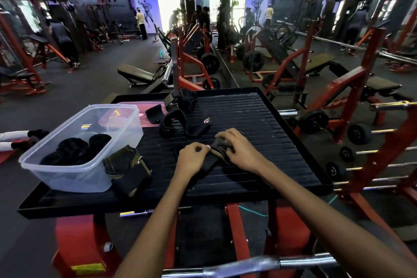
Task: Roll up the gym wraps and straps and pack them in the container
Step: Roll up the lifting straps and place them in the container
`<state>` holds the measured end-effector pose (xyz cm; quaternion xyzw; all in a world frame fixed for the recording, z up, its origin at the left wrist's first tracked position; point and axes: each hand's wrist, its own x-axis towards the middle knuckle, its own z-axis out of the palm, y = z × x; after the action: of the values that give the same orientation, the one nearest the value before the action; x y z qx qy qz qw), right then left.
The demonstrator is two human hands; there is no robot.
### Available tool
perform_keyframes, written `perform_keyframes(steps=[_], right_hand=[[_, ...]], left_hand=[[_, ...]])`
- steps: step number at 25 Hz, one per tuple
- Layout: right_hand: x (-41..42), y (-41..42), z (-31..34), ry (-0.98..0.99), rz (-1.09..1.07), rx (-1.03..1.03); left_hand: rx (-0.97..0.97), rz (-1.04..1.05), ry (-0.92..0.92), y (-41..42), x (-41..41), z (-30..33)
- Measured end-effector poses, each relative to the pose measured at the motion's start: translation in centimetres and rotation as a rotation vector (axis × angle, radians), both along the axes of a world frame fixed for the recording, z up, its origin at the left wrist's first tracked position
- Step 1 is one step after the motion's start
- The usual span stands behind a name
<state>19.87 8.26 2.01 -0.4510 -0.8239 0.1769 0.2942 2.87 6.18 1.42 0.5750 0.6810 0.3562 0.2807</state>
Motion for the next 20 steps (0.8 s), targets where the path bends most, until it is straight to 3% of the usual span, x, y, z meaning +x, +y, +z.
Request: perform_keyframes(steps=[3,5,8,13,20], right_hand=[[-1.0,-1.0,-0.4,-0.036,0.219,-0.010],[-1.7,-1.3,-0.7,-0.034,0.234,0.016],[-2.6,-1.0,-0.6,0.035,0.125,0.095],[-3.1,-0.3,0.0,-0.018,0.193,0.080],[-3.0,-0.4,1.9,0.666,-0.012,-0.112]], left_hand=[[-0.104,-0.016,-0.444,0.4,-0.7,2.0],[-0.227,-0.073,-0.648,-0.1,-0.7,3.2],[-0.270,-0.134,-0.637,-0.2,-1.4,4.0],[-0.298,-0.145,-0.517,0.7,-2.8,3.9],[-0.132,-0.015,-0.554,2.4,-1.0,1.0]])
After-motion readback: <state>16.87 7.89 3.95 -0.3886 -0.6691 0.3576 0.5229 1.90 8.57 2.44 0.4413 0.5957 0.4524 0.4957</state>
